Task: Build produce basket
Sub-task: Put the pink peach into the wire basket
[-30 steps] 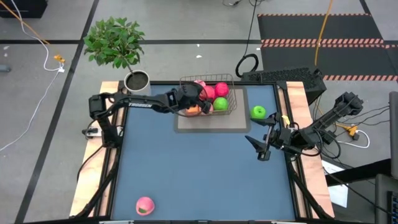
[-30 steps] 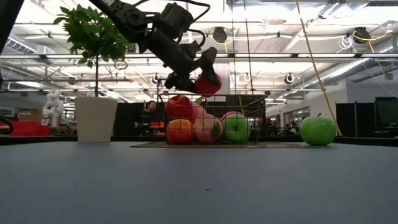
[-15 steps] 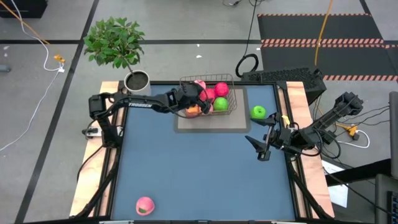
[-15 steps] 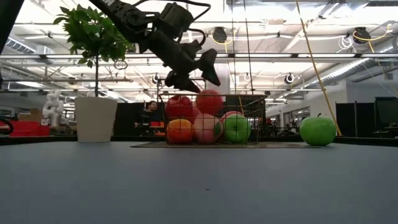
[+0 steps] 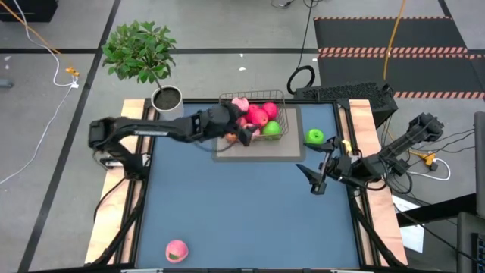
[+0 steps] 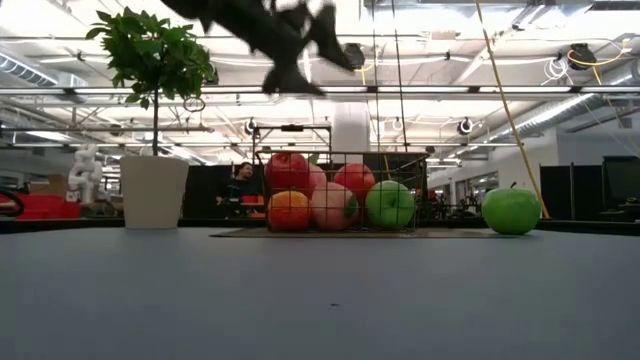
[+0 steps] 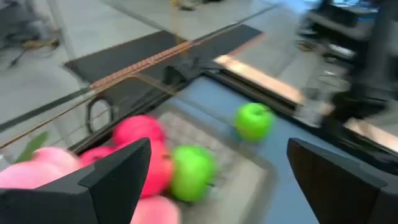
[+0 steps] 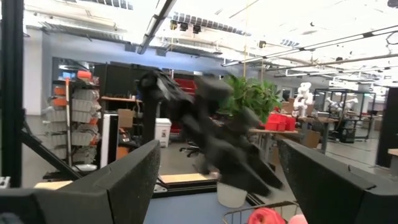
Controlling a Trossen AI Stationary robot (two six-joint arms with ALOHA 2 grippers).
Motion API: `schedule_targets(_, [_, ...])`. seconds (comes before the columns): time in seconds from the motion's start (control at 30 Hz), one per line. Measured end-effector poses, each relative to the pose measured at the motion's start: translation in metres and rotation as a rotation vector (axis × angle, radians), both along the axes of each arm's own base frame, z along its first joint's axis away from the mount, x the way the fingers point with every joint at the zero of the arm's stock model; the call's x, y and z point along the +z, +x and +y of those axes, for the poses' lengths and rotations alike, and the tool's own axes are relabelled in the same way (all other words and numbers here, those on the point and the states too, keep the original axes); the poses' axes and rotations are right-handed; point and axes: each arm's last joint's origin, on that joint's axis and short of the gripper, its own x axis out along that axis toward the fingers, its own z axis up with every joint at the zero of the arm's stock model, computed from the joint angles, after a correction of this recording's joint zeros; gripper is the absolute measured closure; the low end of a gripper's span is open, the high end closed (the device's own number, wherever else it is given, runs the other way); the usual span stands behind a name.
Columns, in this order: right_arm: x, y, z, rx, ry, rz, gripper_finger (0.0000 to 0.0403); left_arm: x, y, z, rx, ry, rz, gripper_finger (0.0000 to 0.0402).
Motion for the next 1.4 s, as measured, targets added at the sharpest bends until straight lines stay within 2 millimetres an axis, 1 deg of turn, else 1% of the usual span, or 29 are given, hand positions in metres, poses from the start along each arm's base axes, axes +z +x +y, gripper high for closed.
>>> schedule_targets(0.1, [-0.002,0.003,-0.001,-0.014,-0.003,0.009,0.0083,0.016,-0.009,-0.032,-0.066,0.029,0.004,0.0048])
schedule_targets(0.17, [-0.003,0.005,-0.001,-0.019,-0.007,0.015,0.0083,0.018,-0.012,-0.058,-0.120,0.066,0.044,0.0064])
schedule_targets(0.23, [-0.004,0.007,-0.001,-0.025,-0.011,0.021,0.0083,0.012,-0.014,-0.087,-0.183,0.090,0.108,0.0082])
schedule_targets(0.27, [-0.005,0.008,-0.001,-0.026,-0.014,0.025,0.0083,0.006,-0.014,-0.101,-0.205,0.092,0.148,0.0091])
schedule_targets(0.37, [-0.006,0.008,-0.001,-0.028,-0.019,0.029,0.0083,-0.009,-0.018,-0.139,-0.268,0.058,0.225,0.0118])
schedule_targets(0.47, [-0.006,0.009,-0.001,-0.028,-0.020,0.030,0.0083,-0.019,-0.032,-0.171,-0.313,-0.029,0.305,0.0143])
schedule_targets(0.53, [-0.006,0.009,-0.001,-0.028,-0.022,0.031,0.0083,-0.028,-0.045,-0.190,-0.330,-0.100,0.397,0.0157])
schedule_targets(0.6, [-0.006,0.009,-0.001,-0.028,-0.024,0.032,0.0083,-0.035,-0.060,-0.205,-0.310,-0.167,0.478,0.0169])
schedule_targets(0.7, [-0.006,0.009,-0.001,-0.025,-0.010,0.027,0.0083,-0.042,-0.081,-0.223,-0.274,-0.238,0.576,0.0181])
schedule_targets(0.87, [-0.006,0.008,-0.001,-0.016,0.020,0.015,0.0083,-0.049,-0.111,-0.247,-0.289,-0.319,0.727,0.0192])
schedule_targets(1.07, [-0.006,0.008,-0.001,-0.016,0.023,0.013,0.0083,-0.049,-0.133,-0.273,-0.333,-0.349,0.740,0.0192])
schedule_targets(1.4, [-0.006,0.008,-0.001,-0.016,0.023,0.013,0.0083,-0.050,-0.162,-0.303,-0.343,-0.573,0.823,0.0192])
